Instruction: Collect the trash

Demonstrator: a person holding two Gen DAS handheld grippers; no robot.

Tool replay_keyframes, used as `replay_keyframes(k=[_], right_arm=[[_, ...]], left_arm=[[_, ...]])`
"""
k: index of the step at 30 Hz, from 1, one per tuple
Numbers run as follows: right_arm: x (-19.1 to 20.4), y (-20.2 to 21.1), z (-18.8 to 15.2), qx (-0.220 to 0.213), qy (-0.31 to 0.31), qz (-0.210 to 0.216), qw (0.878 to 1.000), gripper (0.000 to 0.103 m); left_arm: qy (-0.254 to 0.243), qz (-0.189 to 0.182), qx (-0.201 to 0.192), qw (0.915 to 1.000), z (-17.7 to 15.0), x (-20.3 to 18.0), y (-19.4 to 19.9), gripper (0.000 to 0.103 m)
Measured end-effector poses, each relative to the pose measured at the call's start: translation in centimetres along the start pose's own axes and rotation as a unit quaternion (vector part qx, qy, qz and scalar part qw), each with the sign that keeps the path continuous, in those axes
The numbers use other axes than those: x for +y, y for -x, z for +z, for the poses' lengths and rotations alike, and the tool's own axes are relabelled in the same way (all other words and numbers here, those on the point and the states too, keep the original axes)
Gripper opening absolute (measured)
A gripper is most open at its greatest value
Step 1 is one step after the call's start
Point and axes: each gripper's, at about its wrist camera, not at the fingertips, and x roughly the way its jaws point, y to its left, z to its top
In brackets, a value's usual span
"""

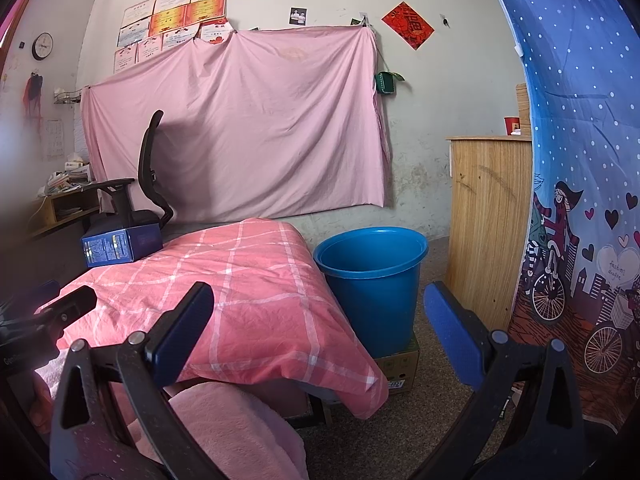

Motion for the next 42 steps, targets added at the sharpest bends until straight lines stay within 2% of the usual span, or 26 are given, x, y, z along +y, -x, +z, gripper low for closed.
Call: replay_keyframes(k=[42], right_arm=[[0.59,0.31,-0.28,0.000,-0.006,-0.007,1.000,0.103]], left_arm=[[-0.001,0.001,0.000,1.0000,0.02,-0.08,0.03,0.101]])
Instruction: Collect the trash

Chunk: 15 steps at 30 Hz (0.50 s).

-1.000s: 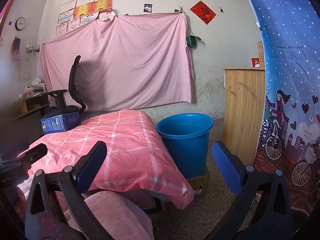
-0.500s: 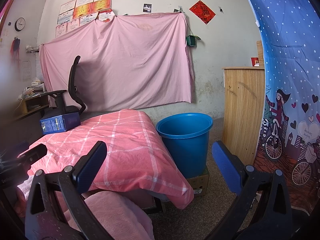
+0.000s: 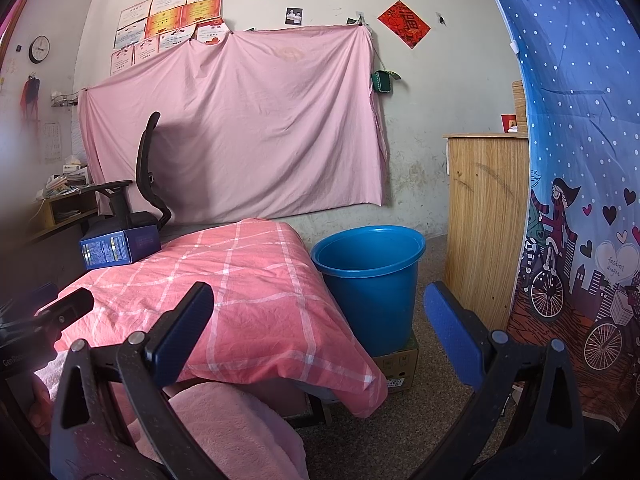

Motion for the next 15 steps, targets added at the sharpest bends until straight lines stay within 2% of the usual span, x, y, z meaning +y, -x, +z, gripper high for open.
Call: replay_keyframes(k=[15], right_arm=[[0.13,0.06,-0.01,0.001,0.000,0.000,1.000,0.103]], left_arm=[[0.001,0.000,0.000,1.0000,0.04,0.01,0.01,0.101]])
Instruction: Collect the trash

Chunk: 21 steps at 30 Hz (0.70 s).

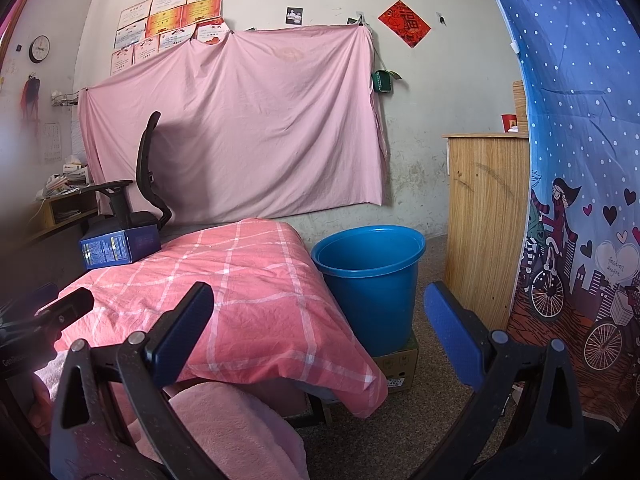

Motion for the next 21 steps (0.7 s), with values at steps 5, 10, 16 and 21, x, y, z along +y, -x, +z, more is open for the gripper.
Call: replay_keyframes(k=[5,10,16,21], right_arm=[[-0.02,0.00,0.01,0.000,0.001,0.000,1.000,0.103],[0.25,0.08,-0.01,-0.001,0.000,0.000,1.000,0.103],[0.47,0.02,-0.02,0.000,0.000,0.001,1.000,0.103],[0.80,-0.03,-0.01,0.000,0.001,0.001,1.000,0.103]], left_arm=[[-0.001,0.008,0.001,1.0000,0.02,0.04,0.00,0.101],[-0.002,0.025,0.000,0.9997,-0.08,0.34,0.08,0.101],[-0.009,0.025,0.000,0.9996,-0.29,0.46,0.04,0.101],[-0.012,0.024,0.000,0.9996,-0.39,0.68,-0.04,0.101]])
